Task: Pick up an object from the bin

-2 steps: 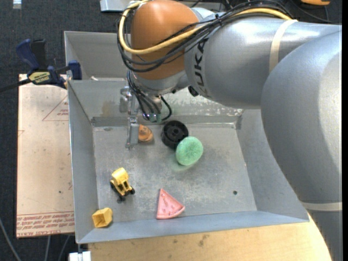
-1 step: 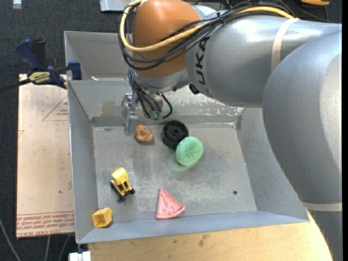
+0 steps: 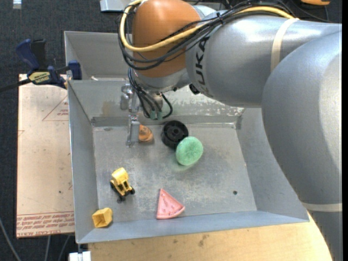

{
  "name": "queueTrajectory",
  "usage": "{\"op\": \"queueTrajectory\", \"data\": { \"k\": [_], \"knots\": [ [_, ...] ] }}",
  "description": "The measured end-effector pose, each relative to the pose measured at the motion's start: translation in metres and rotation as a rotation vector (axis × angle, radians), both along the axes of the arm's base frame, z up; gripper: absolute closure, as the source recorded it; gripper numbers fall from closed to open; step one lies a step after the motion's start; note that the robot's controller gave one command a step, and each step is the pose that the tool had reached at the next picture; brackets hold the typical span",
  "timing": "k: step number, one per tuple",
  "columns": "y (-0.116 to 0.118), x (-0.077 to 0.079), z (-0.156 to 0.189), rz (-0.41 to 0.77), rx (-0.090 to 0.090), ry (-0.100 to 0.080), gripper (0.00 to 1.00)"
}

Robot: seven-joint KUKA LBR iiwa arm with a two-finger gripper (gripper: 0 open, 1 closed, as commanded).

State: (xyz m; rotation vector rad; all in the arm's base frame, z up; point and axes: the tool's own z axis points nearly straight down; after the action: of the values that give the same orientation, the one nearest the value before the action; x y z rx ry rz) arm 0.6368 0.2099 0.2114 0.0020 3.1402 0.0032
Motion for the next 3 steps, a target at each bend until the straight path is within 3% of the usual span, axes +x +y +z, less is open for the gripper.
{"op": "queueTrajectory", "data": {
  "k": [1,2,3],
  "knots": [
    [0.000,0.000,0.000,0.000,0.000,0.000,0.00],
    [-0.058,-0.013,0.010,0.026,-0.001,0.001,0.00],
    [-0.071,-0.012,-0.014,-0.078,-0.004,-0.003,0.00]
  ]
}}
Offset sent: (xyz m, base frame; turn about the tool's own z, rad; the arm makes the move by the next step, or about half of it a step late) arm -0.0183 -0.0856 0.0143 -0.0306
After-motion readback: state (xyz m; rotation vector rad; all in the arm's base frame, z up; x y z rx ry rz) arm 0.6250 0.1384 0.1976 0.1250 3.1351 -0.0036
